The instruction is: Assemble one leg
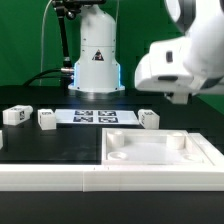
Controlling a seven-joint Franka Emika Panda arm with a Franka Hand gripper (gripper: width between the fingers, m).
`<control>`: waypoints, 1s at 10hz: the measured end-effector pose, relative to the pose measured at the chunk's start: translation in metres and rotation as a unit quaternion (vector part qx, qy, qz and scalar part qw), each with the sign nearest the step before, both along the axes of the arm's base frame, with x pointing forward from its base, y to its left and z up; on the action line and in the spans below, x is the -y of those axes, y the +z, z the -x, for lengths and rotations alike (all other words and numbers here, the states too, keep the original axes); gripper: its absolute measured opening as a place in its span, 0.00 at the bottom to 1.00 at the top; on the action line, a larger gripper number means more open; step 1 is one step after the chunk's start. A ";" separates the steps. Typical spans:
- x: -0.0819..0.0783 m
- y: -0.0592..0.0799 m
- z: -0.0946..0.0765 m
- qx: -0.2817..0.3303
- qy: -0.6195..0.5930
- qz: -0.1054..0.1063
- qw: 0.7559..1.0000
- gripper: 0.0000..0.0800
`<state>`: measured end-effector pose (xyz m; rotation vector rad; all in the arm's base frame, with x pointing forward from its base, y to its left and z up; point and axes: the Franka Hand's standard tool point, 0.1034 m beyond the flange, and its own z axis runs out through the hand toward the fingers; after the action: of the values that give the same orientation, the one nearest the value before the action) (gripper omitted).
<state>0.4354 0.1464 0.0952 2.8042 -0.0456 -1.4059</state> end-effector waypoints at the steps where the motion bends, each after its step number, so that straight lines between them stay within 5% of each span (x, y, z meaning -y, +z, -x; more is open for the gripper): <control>1: -0.001 -0.005 -0.001 0.009 -0.001 -0.001 1.000 0.36; 3: -0.002 -0.007 -0.004 0.018 -0.003 -0.002 1.000 0.36; 5: -0.001 -0.020 -0.026 0.106 0.002 -0.030 0.994 0.36; 9: 0.021 0.016 -0.061 0.196 0.018 -0.061 0.979 0.36; 10: 0.018 0.011 -0.071 0.248 0.015 -0.062 0.967 0.36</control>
Offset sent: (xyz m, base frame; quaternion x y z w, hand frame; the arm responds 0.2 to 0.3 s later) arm 0.0000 0.0000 0.0000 0.0000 0.0650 0.0000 0.9979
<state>0.5065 0.1286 0.1059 3.1666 0.0868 -0.6900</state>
